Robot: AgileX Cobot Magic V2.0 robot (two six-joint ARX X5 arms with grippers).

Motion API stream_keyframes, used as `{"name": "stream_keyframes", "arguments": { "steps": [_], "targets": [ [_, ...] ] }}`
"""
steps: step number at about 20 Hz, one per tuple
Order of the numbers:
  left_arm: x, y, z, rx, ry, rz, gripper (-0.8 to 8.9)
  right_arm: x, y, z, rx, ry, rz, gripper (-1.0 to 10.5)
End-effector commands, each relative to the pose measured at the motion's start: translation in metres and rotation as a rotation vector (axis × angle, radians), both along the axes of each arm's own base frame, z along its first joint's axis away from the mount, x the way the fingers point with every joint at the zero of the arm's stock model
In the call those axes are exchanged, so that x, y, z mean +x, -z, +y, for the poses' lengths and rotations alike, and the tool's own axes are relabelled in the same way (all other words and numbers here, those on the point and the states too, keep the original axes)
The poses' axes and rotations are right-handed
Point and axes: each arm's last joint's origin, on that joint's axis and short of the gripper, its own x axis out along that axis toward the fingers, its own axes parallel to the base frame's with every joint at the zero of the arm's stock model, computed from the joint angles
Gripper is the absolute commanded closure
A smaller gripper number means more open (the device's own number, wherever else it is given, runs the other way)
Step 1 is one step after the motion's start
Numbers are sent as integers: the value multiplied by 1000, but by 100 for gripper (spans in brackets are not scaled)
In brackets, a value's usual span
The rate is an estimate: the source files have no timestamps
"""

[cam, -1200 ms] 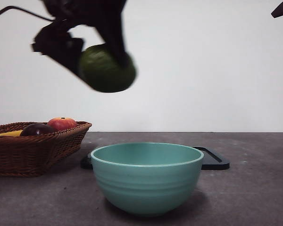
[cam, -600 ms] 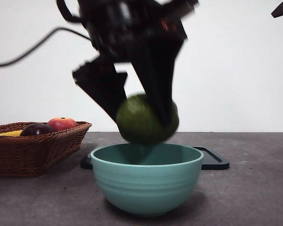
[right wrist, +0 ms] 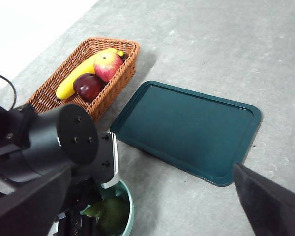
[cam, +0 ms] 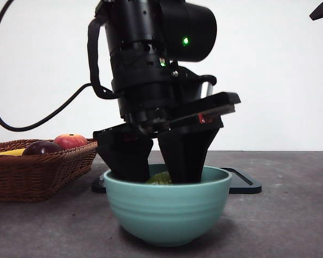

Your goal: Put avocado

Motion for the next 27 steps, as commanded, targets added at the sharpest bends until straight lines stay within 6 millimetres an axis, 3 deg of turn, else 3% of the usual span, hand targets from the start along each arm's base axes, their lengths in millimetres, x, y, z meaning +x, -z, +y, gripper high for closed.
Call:
{"name": "stream_keyframes", "arguments": {
  "steps": [1,3,7,14,16,21,27],
  "targets": [
    [0,1,-7,-1,10,-6,567,0,-7,1,17,-3,-21,355],
    [-1,1,-6,5,10,-2,559,0,-7,1,16,-3,-21,355],
    [-3,0,-6,12,14,5,408,0,-7,1,17,-3,-22,355],
    [-5,-25,-2,-36,21,-31,355,0,-7,1,16,-2,-22,355],
    [-8,-38,2,-68,21,-55,279,0,-7,1,16,-2,-23,355],
    [-22,-84,21,-165,20,-125,277,0,-7,1,17,-2,-22,355],
    [-52,-151,72,-289,42,-242,253,0,-7,1,25,4,-14,355]
  ]
}}
